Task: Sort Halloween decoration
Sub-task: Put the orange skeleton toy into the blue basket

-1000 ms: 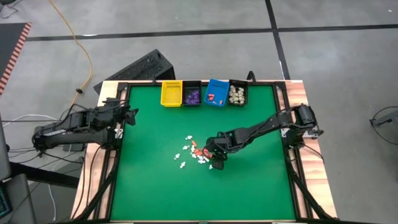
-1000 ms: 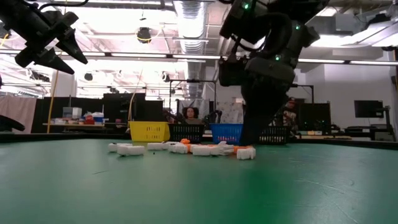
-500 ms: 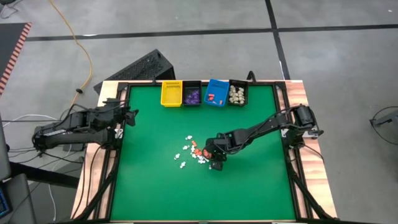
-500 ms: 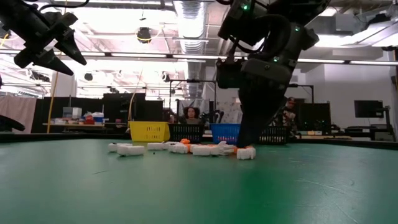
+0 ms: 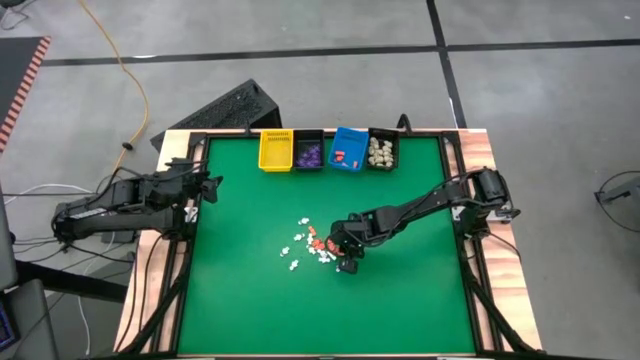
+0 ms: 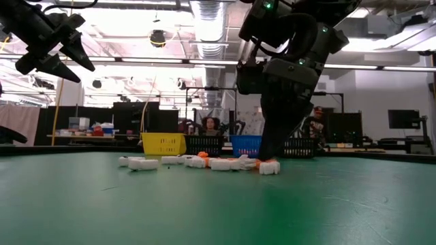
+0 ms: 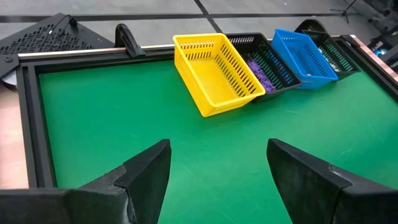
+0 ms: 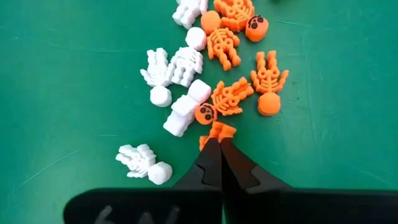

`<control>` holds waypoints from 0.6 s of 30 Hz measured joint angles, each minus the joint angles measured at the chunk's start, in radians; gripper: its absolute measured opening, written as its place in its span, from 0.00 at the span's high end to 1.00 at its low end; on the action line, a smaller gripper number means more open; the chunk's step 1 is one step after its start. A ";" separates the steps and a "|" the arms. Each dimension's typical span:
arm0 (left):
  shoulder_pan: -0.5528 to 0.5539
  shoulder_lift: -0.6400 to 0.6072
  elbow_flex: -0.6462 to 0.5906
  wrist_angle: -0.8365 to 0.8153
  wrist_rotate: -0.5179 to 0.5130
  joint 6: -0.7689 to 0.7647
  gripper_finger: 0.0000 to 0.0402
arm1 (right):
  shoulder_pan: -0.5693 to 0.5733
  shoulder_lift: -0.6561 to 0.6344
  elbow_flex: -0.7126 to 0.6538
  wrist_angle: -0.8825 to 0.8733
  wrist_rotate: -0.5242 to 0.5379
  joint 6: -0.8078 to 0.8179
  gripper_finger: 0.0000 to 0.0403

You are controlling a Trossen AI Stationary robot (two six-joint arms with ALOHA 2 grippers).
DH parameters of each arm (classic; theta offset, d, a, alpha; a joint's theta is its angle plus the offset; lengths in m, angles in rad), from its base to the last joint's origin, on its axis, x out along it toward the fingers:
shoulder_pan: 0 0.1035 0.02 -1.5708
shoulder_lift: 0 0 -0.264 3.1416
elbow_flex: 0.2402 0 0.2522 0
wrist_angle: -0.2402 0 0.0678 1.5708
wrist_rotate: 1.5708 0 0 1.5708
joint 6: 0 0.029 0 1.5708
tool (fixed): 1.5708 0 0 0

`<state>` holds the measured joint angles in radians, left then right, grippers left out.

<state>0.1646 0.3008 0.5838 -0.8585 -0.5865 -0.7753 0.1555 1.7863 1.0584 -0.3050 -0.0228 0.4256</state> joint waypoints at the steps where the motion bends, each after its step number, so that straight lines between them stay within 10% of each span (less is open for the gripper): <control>1: 0.000 0.000 0.000 0.000 0.000 0.000 0.36 | 0.000 0.000 0.000 0.000 0.008 0.000 0.97; 18: 0.000 0.000 0.000 0.000 0.002 0.000 0.36 | -0.089 -0.140 -0.001 -0.057 0.078 -0.057 0.96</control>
<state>0.1642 0.3009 0.5837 -0.8584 -0.5846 -0.7753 0.0662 1.6463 1.0576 -0.3622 0.0555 0.3691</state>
